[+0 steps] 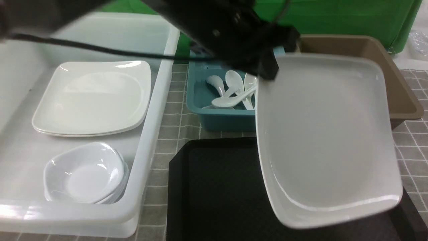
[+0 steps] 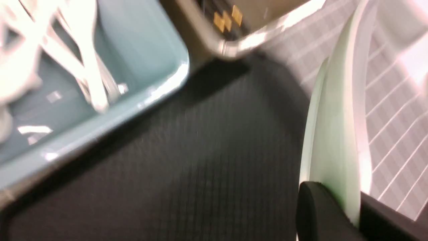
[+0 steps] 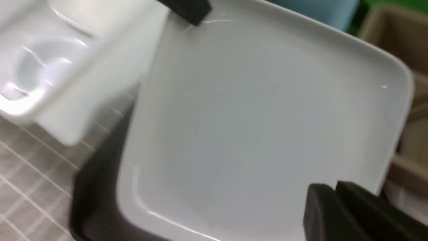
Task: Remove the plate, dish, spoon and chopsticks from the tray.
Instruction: Use the left arm to put the plate into the large storage box on the left
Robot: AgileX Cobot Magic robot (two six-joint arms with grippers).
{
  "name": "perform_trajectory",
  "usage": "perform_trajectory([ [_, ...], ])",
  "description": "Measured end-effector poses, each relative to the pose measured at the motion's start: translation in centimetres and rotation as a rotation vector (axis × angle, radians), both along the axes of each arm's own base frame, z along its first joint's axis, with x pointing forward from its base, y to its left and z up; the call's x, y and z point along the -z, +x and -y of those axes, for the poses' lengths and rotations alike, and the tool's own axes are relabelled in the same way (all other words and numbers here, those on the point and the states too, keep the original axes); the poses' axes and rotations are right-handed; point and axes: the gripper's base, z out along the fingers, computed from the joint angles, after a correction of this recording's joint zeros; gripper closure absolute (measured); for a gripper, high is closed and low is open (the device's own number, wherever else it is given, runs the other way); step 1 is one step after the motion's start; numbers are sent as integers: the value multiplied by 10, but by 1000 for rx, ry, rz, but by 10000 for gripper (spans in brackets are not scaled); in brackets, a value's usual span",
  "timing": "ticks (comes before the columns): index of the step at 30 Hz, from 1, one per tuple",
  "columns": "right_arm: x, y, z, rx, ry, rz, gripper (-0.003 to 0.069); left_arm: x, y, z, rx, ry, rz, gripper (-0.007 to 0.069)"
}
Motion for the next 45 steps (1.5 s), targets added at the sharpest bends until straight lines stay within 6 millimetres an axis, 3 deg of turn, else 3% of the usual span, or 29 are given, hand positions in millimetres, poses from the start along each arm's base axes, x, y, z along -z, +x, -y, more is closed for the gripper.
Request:
perform_trajectory([
  [4, -20, 7, -14, -126, 76, 51, 579, -32, 7, -52, -116, -87, 61, 595],
  [5, -21, 8, -15, -137, 89, 50, 580, -35, 6, -55, -119, -98, 67, 595],
  [7, -33, 22, -25, -216, 135, 43, 599, -51, 14, -107, -214, -149, 109, 595],
  [8, -34, 23, -26, -223, 139, 42, 599, -53, 14, -111, -222, -154, 112, 595],
  [9, -42, 34, -33, -263, 163, 25, 617, -59, 15, -137, -268, -179, 122, 595],
  [12, -53, 52, -51, -346, 168, 8, 630, -63, 16, -190, -380, -220, 145, 595],
  [14, -58, 64, -69, -401, 165, -13, 631, -60, 15, -230, -477, -257, 156, 595],
  [16, -59, 76, -90, -434, 130, -38, 631, -54, 13, -260, -557, -319, 156, 595],
  [17, -60, 75, -91, -437, 128, -34, 631, -52, 13, -267, -573, -328, 161, 595],
  [19, -55, 87, -124, -457, 69, -79, 632, -38, 10, -308, -705, -405, 183, 595],
  [22, -51, 99, -156, -449, 17, -82, 631, -16, 7, -342, -880, -465, 196, 595],
  [25, -46, 105, -189, -463, -34, -69, 631, 13, 8, -362, -1045, -457, 205, 595],
  [26, -46, 104, -191, -467, -36, -70, 631, 13, 8, -363, -1052, -455, 212, 595],
  [32, -27, 113, -229, -504, -83, -96, 629, 95, 23, -369, -1205, -403, 59, 595],
  [38, -20, 115, -235, -503, -89, -110, 629, 147, 49, -353, -1139, -351, -85, 595],
  [45, -22, 116, -235, -489, -70, -113, 629, 177, 65, -344, -1158, -336, -145, 595],
])
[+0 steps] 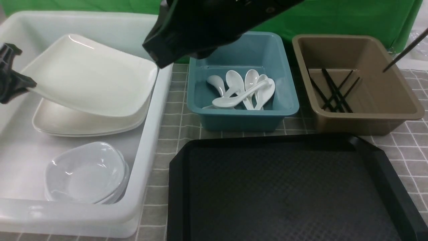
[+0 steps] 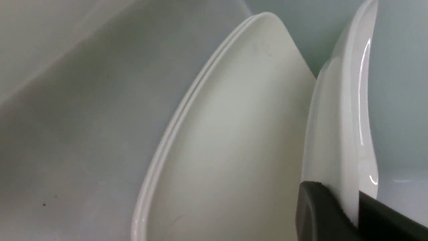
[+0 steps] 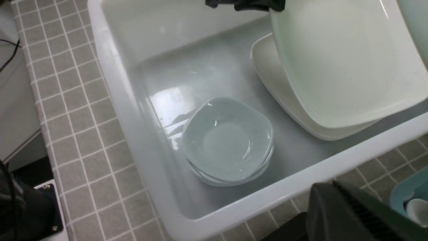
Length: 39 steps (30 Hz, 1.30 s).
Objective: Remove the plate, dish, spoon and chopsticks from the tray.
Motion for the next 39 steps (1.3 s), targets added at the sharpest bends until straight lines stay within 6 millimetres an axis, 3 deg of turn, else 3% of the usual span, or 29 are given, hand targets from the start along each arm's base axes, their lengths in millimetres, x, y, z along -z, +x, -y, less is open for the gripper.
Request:
perform_trajectory([
  [4, -3, 2, 0, 27, 31, 3, 629, 6, 3, 1, -5, 2, -11, 573],
  [7, -5, 5, 0, 70, 44, 16, 628, 7, 2, 0, 5, 32, -21, 502],
  [10, -5, 7, 1, 91, 50, 21, 624, 10, -1, -3, 54, 139, -55, 308],
  [15, -5, 7, 1, 98, 51, 17, 622, 5, -5, -5, 110, 231, -72, 120],
  [18, -5, 7, 1, 99, 49, 13, 622, -3, -11, -4, 145, 283, -85, 53],
  [21, -4, 6, 2, 98, 32, 6, 622, -18, -18, -3, 157, 339, -82, 41],
  [24, -1, 9, 6, 114, -19, 35, 622, -54, -32, 6, 167, 374, -12, 116],
  [26, -1, 12, 9, 140, -51, 75, 622, -77, -42, 21, 209, 370, 49, 217],
  [29, -4, 16, 15, 187, -77, 117, 622, -114, -57, 63, 367, 444, 182, 457],
  [31, -6, 17, 21, 228, -103, 145, 622, -137, -71, 94, 486, 517, 271, 559],
  [33, -12, 17, 32, 302, -133, 178, 624, -160, -92, 130, 608, 580, 372, 607],
  [34, -12, 18, 34, 314, -141, 187, 625, -161, -94, 136, 630, 587, 381, 609],
  [35, -16, 16, 44, 371, -150, 207, 626, -170, -108, 155, 714, 617, 423, 617],
  [39, -18, 10, 69, 497, -172, 253, 626, -178, -142, 191, 952, 670, 455, 624],
])
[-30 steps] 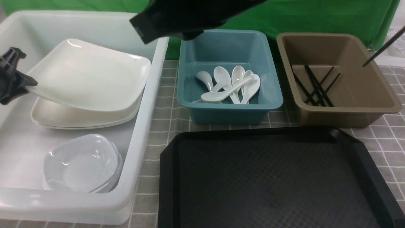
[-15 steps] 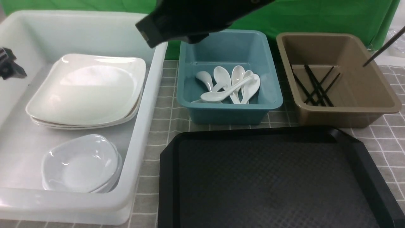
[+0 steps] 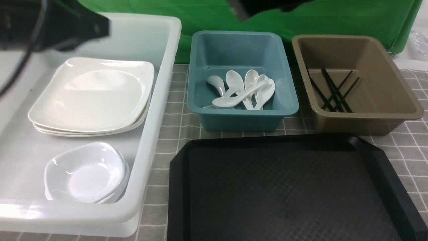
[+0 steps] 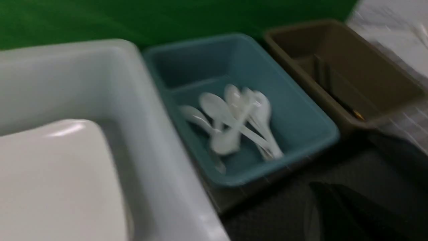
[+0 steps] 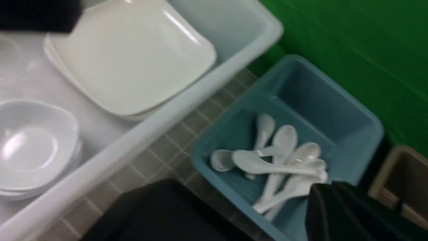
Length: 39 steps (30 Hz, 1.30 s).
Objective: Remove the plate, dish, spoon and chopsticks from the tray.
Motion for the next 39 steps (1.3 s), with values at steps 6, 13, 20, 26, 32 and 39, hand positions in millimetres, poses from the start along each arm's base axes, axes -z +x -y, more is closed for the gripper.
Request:
perform_trajectory([
  [6, 4, -54, 73, 113, 126, 86, 626, 11, -56, 33, 246, 50, -97, 624],
  [13, 46, -121, 138, -4, 311, 230, 626, 32, -96, 18, 164, -37, -7, 624],
  [20, 102, -185, 187, -220, 568, 493, 626, 67, -134, -10, -20, -205, 144, 624],
  [26, 124, -207, 205, -271, 661, 596, 616, 99, -144, -26, -171, -357, 202, 624],
  [32, 125, -209, 208, -271, 677, 606, 588, 110, -144, -27, -193, -363, 196, 623],
  [39, 125, -209, 208, -267, 674, 601, 574, 110, -143, -29, -184, -284, 241, 623],
])
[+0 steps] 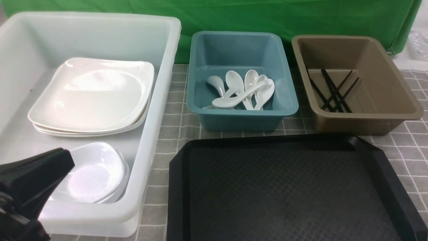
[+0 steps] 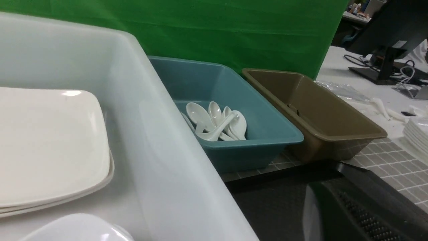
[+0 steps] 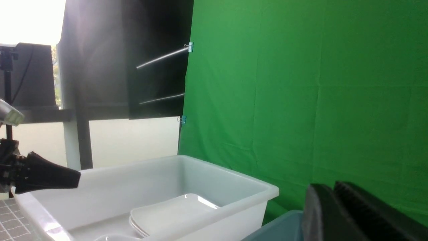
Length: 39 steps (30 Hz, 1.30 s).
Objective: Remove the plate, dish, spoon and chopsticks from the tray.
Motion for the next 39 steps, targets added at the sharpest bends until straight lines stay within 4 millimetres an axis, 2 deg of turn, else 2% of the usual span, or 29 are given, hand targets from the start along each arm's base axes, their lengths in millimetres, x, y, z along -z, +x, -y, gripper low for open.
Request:
perform_trajectory([
  [11, 0, 0, 0, 0, 0, 0, 543, 1, 1, -3, -10, 185, 76, 623],
  [17, 0, 0, 0, 0, 0, 0, 534, 2, 0, -5, -13, 231, 98, 622],
  [26, 0, 0, 0, 0, 1, -1, 515, 2, -28, -28, -226, 246, 135, 622],
  [29, 0, 0, 0, 0, 1, -1, 512, 10, -32, -34, -323, 243, 155, 622],
  [31, 0, 0, 0, 0, 1, -1, 507, 34, -32, -39, -404, 253, 149, 622],
  [34, 0, 0, 0, 0, 1, -1, 498, 53, -31, -41, -429, 280, 122, 622],
  [36, 0, 0, 0, 0, 1, -1, 489, 77, -29, -42, -431, 311, 76, 622],
  [39, 0, 0, 0, 0, 1, -1, 480, 96, -28, -42, -433, 319, 55, 622],
])
